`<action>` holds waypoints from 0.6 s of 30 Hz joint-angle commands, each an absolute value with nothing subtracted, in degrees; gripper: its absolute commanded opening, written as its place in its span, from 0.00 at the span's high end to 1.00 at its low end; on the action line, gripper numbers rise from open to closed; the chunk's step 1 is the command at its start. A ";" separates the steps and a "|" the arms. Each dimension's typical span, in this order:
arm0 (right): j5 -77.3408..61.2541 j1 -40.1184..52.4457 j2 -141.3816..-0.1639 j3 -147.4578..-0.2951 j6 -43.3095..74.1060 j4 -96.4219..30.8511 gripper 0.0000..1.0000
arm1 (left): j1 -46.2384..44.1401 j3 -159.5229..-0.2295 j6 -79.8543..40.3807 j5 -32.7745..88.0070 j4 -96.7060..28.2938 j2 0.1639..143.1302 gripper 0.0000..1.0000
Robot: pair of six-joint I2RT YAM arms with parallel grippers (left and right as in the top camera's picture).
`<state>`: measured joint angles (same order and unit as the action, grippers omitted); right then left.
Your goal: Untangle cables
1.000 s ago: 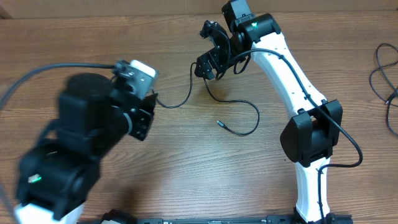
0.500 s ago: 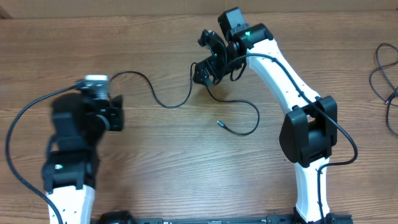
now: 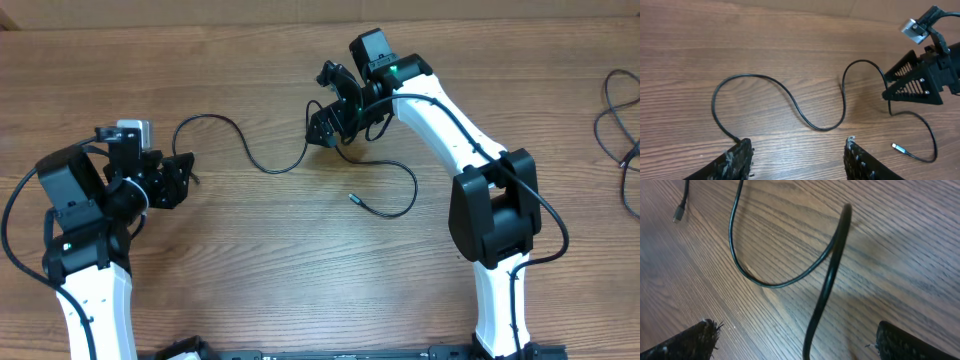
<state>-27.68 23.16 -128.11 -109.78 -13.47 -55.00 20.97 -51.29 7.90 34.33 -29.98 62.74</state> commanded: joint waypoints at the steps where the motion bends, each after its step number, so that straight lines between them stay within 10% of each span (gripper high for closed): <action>1: -28.80 24.43 -128.40 -108.95 -13.28 -54.26 0.00 | 19.31 -50.94 9.23 32.88 -30.06 63.81 0.42; 9: -28.77 25.89 -128.40 -108.79 -13.28 -52.34 0.00 | 11.92 -50.94 6.61 14.04 -31.27 66.43 0.42; 14: -26.83 25.87 -128.40 -108.73 -13.32 -52.77 0.48 | 10.07 -50.94 5.45 12.21 -31.24 66.92 0.20; 15: -26.33 25.87 -128.40 -108.66 -13.32 -52.88 0.61 | 10.07 -50.94 4.71 12.27 -31.27 66.92 0.01; 18: -26.17 25.87 -128.40 -108.31 -13.34 -52.90 0.88 | 10.07 -50.94 2.28 12.27 -31.38 66.98 0.01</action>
